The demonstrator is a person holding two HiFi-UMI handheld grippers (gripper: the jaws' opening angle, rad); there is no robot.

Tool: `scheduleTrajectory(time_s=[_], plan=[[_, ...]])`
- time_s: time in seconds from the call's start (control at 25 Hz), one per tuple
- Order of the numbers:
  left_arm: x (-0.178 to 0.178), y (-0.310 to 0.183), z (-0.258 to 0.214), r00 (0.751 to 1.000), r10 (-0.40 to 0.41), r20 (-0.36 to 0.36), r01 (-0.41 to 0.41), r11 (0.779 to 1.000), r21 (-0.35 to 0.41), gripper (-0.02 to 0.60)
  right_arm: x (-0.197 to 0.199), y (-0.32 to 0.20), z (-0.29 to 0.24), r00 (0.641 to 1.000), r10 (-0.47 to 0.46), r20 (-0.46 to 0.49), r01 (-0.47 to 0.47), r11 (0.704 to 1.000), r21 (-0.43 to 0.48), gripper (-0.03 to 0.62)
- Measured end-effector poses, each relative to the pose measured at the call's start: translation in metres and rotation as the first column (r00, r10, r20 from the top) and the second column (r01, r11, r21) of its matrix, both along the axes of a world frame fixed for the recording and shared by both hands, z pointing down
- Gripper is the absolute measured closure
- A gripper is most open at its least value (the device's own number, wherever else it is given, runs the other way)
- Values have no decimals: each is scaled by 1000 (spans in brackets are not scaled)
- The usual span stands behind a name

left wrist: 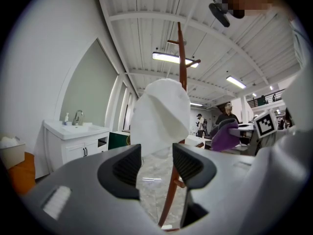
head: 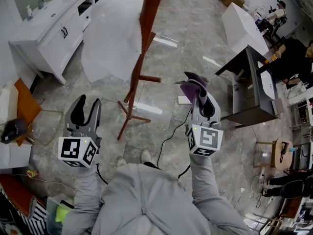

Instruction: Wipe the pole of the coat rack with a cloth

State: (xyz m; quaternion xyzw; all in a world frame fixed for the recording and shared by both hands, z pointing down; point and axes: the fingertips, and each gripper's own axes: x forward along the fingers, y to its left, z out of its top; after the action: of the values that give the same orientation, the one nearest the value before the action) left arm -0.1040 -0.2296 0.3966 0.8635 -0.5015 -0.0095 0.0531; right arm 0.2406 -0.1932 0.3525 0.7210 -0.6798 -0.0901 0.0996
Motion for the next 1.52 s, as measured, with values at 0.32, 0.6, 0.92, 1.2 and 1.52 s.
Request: scheduleTrajectory(time_s=[0.32,0.6,0.92,1.2,1.52], plan=[[-16,8,-1,1000,-26,6,26,1000,-3,367,-62,11,17,989,-144,6,145,989,-41,540],[-41,18,4,997,-77,9,77,997,-12,367,-137,24,1,936,-341,-88,340,940,-26,542],[-66,29,11,990,-139,11,139,990,-30,367,-193,-11,3,857,-480,-186,479,876,-50,542],[-83,35,16,980,-196,19,197,979,-50,367,-238,-52,39,764,-581,-281,585,807,-79,542],[-90,40,32,971,-238,20,239,967,-89,367,-225,-77,124,712,-625,-320,562,780,-274,542]])
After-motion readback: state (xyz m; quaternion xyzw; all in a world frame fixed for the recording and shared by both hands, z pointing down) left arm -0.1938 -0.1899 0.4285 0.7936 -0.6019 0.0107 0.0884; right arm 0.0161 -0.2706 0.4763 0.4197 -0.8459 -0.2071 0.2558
